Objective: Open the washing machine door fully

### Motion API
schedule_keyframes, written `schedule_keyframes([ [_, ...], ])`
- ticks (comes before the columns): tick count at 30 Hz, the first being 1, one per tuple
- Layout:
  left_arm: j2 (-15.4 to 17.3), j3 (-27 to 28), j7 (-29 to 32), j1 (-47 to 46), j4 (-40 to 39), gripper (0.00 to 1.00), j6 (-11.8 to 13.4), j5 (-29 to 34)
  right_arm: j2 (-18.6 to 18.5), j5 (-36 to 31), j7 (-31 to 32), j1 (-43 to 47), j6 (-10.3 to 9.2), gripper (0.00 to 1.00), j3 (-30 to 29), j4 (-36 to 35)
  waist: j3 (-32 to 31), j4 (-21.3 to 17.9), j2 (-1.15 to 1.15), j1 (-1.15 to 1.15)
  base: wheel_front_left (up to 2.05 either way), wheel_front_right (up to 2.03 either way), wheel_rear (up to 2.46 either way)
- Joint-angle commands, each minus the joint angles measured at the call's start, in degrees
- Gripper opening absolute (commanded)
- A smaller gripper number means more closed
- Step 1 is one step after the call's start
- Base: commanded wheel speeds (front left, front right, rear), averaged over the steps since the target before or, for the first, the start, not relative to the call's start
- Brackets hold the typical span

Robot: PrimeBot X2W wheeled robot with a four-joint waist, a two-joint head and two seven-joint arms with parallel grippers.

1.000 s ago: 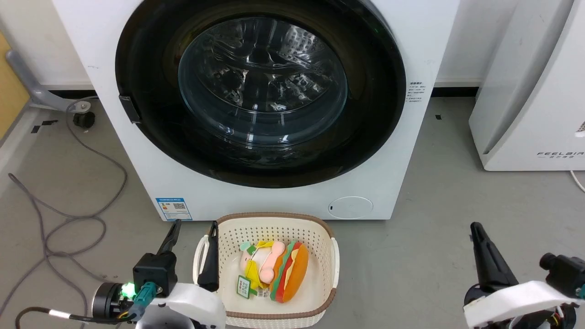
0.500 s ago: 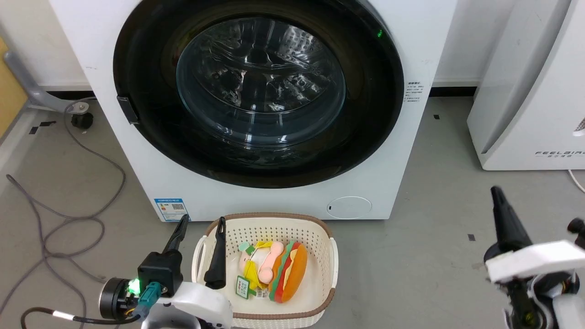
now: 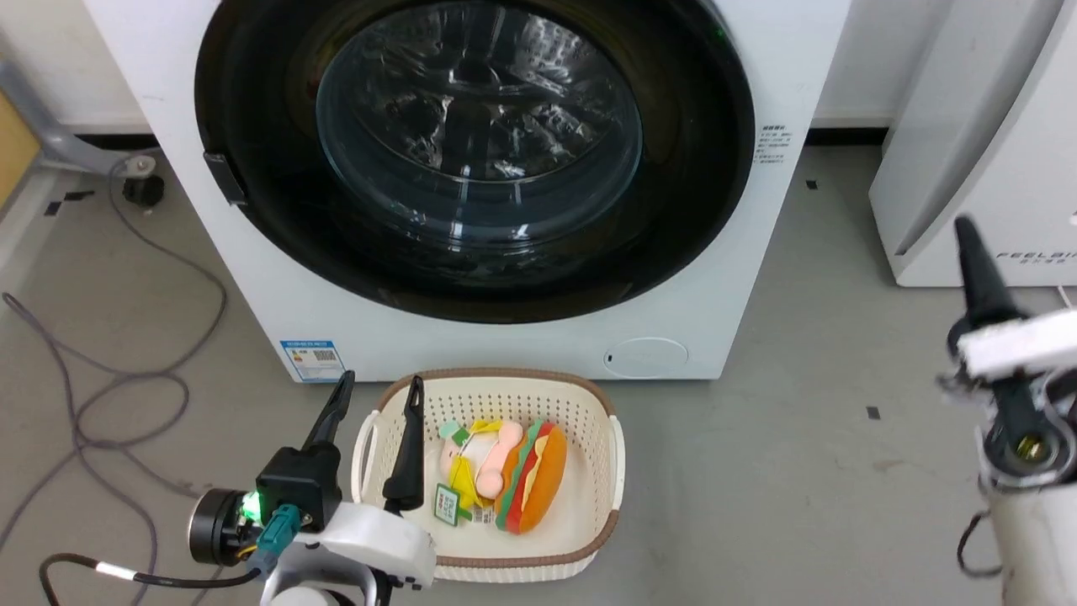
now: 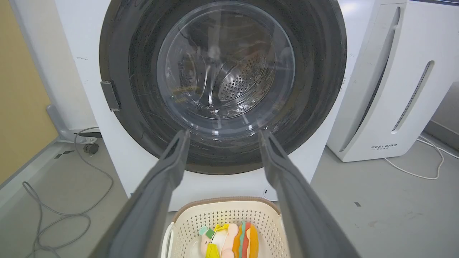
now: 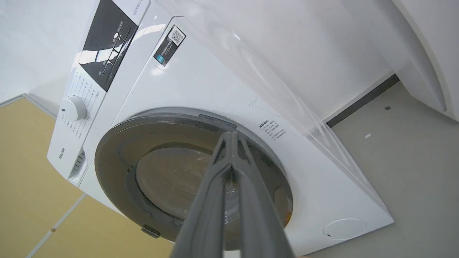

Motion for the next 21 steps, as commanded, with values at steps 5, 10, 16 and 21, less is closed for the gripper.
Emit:
schedule_keyframes([
  [5,0.0,-0.4,-1.1,-2.2,-0.5,1.00,-0.7,0.5,-2.7,5.8,0.1,-8.9,-0.02,0.00,0.4,5.5,2.1,0.2,0.00,0.00,0.00,0.00,0.00],
  [10,0.0,-0.7,-1.7,-3.5,-1.1,1.00,-1.0,0.5,-5.1,9.2,1.1,-17.3,-0.02,0.00,2.4,11.1,3.9,0.5,0.00,0.00,0.00,0.00,0.00],
  [16,0.0,-1.3,-2.4,-5.0,-2.0,1.00,-1.4,0.6,-7.4,11.5,4.2,-28.1,-0.02,0.00,6.5,19.4,5.8,0.9,0.00,0.00,0.00,0.00,0.00],
  [21,0.0,-2.2,-3.0,-6.2,-2.4,1.00,-1.5,0.1,-8.6,12.1,9.1,-37.0,-0.03,0.00,11.1,26.5,7.3,1.4,0.00,0.00,0.00,0.00,0.00],
])
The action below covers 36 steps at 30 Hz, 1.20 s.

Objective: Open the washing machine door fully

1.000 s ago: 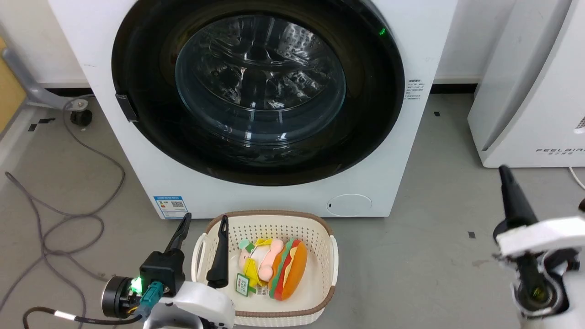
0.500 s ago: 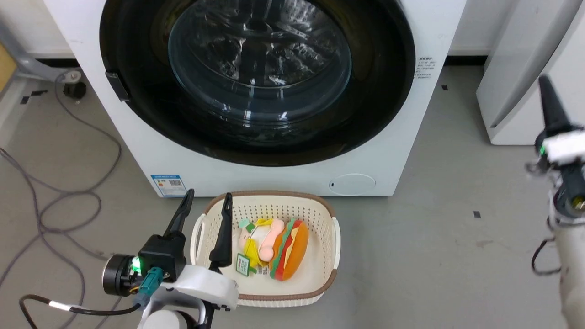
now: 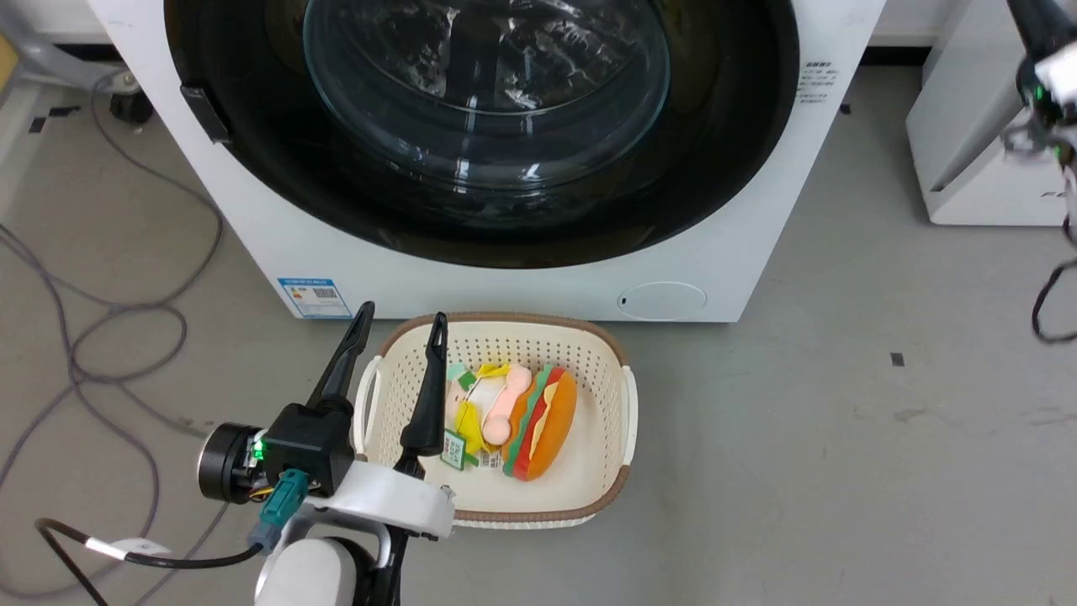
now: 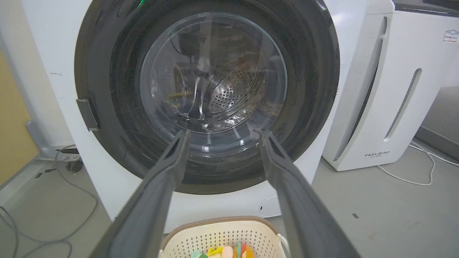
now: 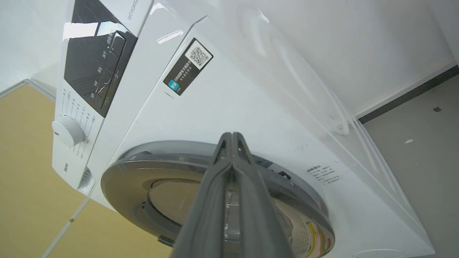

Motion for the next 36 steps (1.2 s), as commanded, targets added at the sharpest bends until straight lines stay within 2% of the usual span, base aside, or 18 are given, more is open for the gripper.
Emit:
schedule_keyframes([
  [1,0.0,-0.3,-0.6,-1.1,-0.2,1.00,-0.1,-0.3,-0.6,1.4,1.2,-3.5,-0.02,0.00,1.1,2.0,0.6,0.3,0.00,-0.01,0.00,0.00,0.00],
  [9,0.0,-1.6,-1.6,-2.9,-0.4,1.00,0.0,-1.0,-1.1,2.7,9.9,-15.7,-0.02,0.00,7.2,10.6,3.1,1.1,0.00,-0.01,0.00,0.00,0.00],
  [20,0.0,-3.3,-2.9,-5.1,-0.6,1.00,0.5,-2.2,-0.6,5.9,20.3,-26.1,-0.03,0.00,13.9,18.0,6.1,2.6,0.00,-0.01,0.00,0.00,0.00],
  [32,0.0,-4.8,-4.3,-7.2,-0.7,1.00,0.8,-2.9,0.7,10.6,24.5,-34.1,-0.03,0.00,19.2,23.5,9.5,3.8,0.00,-0.01,0.00,0.00,0.00],
  [36,0.0,-5.0,-4.3,-7.7,-0.5,1.00,0.9,-3.0,1.7,9.7,24.8,-33.4,-0.03,0.00,20.2,23.3,10.2,4.0,0.00,-0.01,0.00,0.00,0.00],
])
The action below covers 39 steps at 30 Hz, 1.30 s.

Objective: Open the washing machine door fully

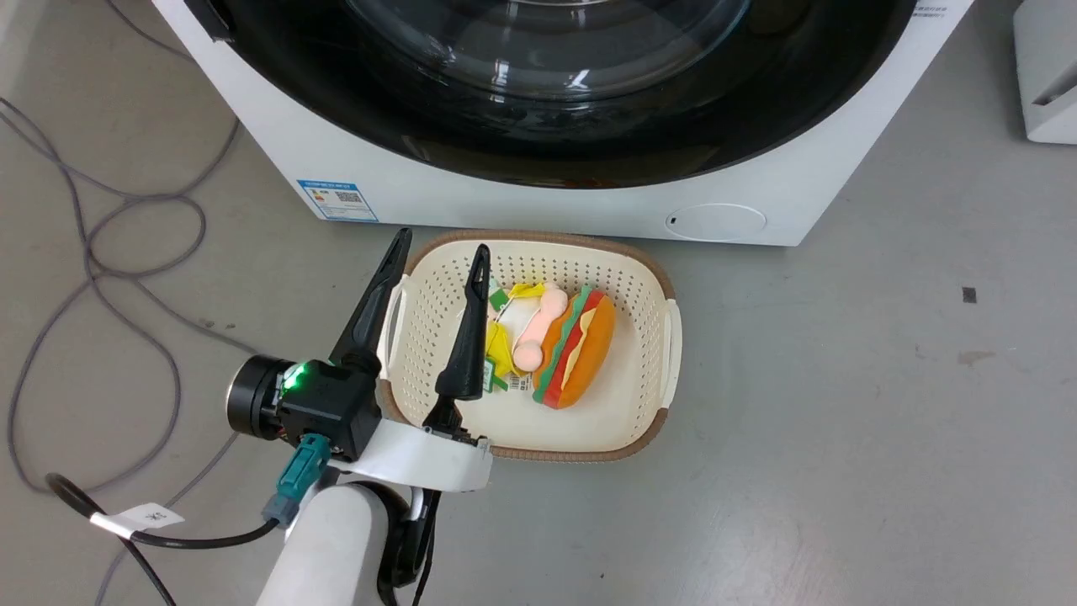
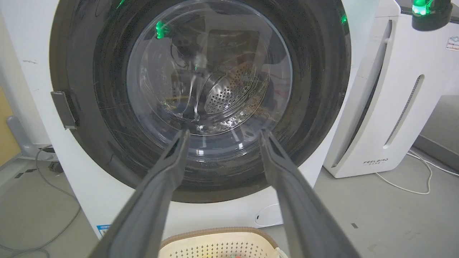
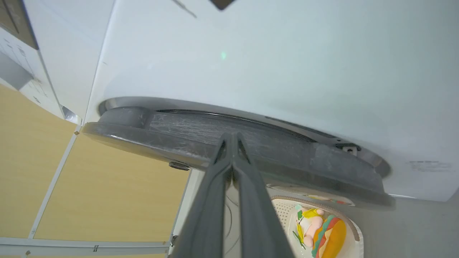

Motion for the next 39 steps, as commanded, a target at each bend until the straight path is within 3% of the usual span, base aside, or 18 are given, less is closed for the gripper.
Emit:
schedule_keyframes([
  [1,0.1,-0.1,-0.3,-0.9,0.0,1.00,0.4,-0.3,0.7,-0.2,0.2,-0.2,-0.03,0.00,0.5,0.1,0.3,0.2,0.00,-0.01,0.00,0.00,0.00],
  [25,0.1,-2.2,-0.3,-2.0,0.8,1.00,0.6,-0.8,3.6,-1.0,-5.4,-1.0,-0.03,0.00,-0.4,1.9,1.8,0.8,0.00,-0.01,0.00,0.00,0.00],
  [39,0.1,-3.6,-0.3,-2.2,1.0,1.00,0.9,-1.3,2.6,-2.6,2.3,-1.8,-0.03,0.00,0.8,2.5,2.1,2.0,0.00,-0.01,0.00,0.00,0.00],
])
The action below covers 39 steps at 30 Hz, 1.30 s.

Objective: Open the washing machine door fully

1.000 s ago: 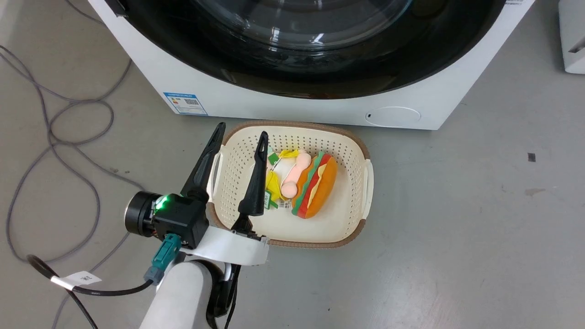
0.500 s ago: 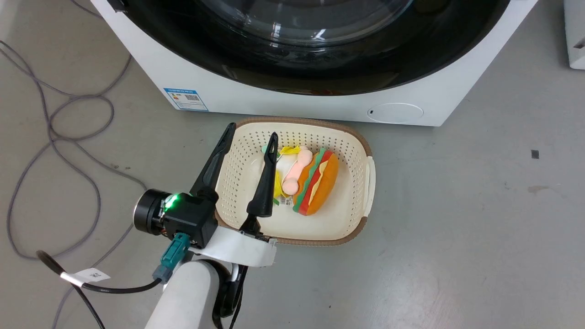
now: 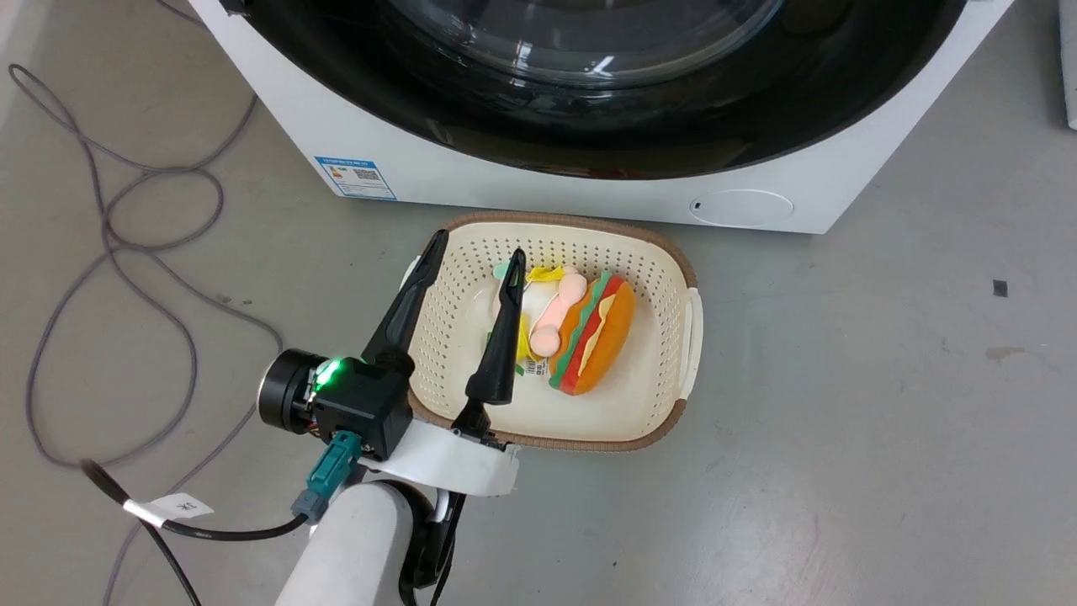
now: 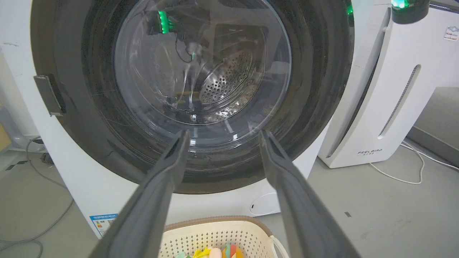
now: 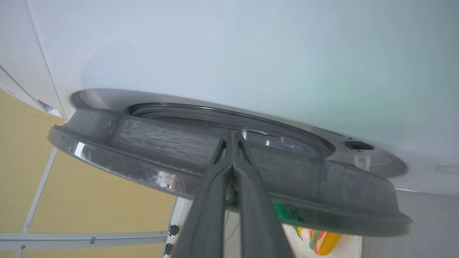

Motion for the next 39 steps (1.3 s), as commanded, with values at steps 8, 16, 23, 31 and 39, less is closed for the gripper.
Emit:
schedule_keyframes([
  [8,0.1,-0.1,-0.3,-1.1,-0.1,1.00,0.5,-0.3,1.3,0.2,2.3,0.8,0.07,0.00,-0.6,0.3,0.2,0.1,0.00,0.00,0.00,0.00,0.00],
  [16,0.1,-0.1,-0.3,-1.1,0.3,1.00,0.4,-0.4,2.0,0.1,6.6,1.7,0.07,0.00,-0.3,-0.9,-0.4,0.1,0.00,0.00,0.00,0.00,0.00],
  [23,0.1,0.0,-0.3,-0.4,1.4,1.00,0.5,-0.4,1.9,1.2,10.0,5.8,0.07,0.00,-0.5,-2.3,-2.7,0.2,0.00,0.00,0.00,0.00,0.00],
  [31,0.1,0.5,-0.3,1.8,2.8,1.00,0.2,-0.1,2.4,3.1,13.4,13.4,0.07,0.00,-0.7,-7.0,-7.0,-0.3,0.00,0.00,0.00,0.00,0.00],
  [39,0.1,0.9,-0.3,4.4,4.2,1.00,-0.2,0.3,2.7,4.9,16.7,20.5,0.07,0.00,-0.9,-10.6,-11.3,-0.8,0.00,0.00,0.00,0.00,0.00],
])
